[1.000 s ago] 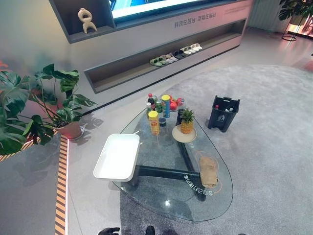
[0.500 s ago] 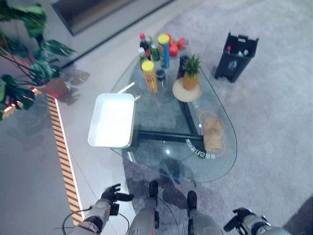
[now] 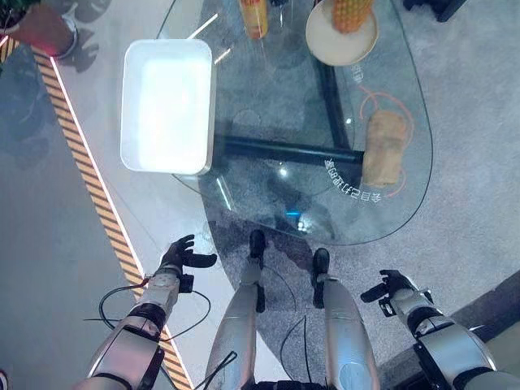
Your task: Wipe the table with a cloth and put it in the basket.
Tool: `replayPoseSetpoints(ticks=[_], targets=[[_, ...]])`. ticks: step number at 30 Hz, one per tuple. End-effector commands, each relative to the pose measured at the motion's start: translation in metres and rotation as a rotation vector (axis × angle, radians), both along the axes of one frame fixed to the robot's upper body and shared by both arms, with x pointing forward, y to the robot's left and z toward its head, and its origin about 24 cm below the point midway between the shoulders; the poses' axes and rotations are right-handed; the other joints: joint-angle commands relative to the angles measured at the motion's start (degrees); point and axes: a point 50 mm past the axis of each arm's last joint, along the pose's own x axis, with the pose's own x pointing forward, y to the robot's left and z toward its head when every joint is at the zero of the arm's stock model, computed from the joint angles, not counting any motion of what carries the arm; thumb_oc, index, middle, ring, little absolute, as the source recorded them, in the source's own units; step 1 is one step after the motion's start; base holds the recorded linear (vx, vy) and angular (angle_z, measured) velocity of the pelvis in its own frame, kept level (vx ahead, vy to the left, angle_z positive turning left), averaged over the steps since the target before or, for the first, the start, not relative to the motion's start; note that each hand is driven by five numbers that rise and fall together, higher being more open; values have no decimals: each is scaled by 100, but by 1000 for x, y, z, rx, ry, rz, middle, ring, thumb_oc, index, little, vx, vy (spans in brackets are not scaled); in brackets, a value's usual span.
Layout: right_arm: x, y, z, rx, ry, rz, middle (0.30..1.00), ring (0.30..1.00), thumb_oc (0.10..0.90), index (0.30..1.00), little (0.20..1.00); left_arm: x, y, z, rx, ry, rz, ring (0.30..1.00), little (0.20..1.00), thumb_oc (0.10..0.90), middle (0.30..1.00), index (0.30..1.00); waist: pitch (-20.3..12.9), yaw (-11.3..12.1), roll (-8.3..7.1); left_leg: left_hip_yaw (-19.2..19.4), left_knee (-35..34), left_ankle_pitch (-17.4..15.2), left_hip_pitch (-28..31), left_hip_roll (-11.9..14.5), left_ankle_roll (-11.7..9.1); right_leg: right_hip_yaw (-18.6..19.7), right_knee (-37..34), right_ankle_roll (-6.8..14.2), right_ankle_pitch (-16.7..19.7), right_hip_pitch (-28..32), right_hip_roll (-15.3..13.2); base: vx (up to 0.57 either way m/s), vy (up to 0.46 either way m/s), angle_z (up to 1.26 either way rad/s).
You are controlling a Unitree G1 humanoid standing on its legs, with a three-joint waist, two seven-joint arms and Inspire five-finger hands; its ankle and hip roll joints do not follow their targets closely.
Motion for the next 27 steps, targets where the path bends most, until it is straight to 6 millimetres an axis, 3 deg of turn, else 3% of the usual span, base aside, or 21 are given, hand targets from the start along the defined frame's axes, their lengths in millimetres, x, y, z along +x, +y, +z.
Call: replayPoseSetpoints(ticks=[1, 9, 22, 27], targets=[[-18, -34, 3, -80, 7, -104, 900, 900, 800, 900, 900, -8, 21, 0, -2, -1, 119, 900, 900, 800, 900, 900, -17, -61, -168, 78, 1576, -1163, -501, -342, 362, 118, -702, 90, 699, -170, 272, 18, -6, -7], [-7, -44, 22, -140, -163, -178, 900, 900, 800, 900, 900, -21, 30, -7, -11, 21, 148, 900, 900, 800, 900, 900, 11, 41, -168, 61, 2162, -1445, -917, -265, 415, 108, 40, 24, 406, -613, 397, 42, -35, -6], [2, -71, 57, -149, -461, -393, 900, 900, 800, 900, 900, -29, 41, -9, 13, 39, 142, 900, 900, 800, 900, 900, 12, 80, -201, 37, 2396, -1558, -1059, -284, 425, 87, 202, -22, 382, -712, 442, 23, -15, 0], [20, -70, 97, -142, -816, -516, 900, 900, 800, 900, 900, -31, 36, -14, 10, 37, 144, 900, 900, 800, 900, 900, 12, 57, -246, 37, 2401, -1596, -1063, -296, 436, 92, 159, -22, 408, -698, 464, 0, 0, 0]])
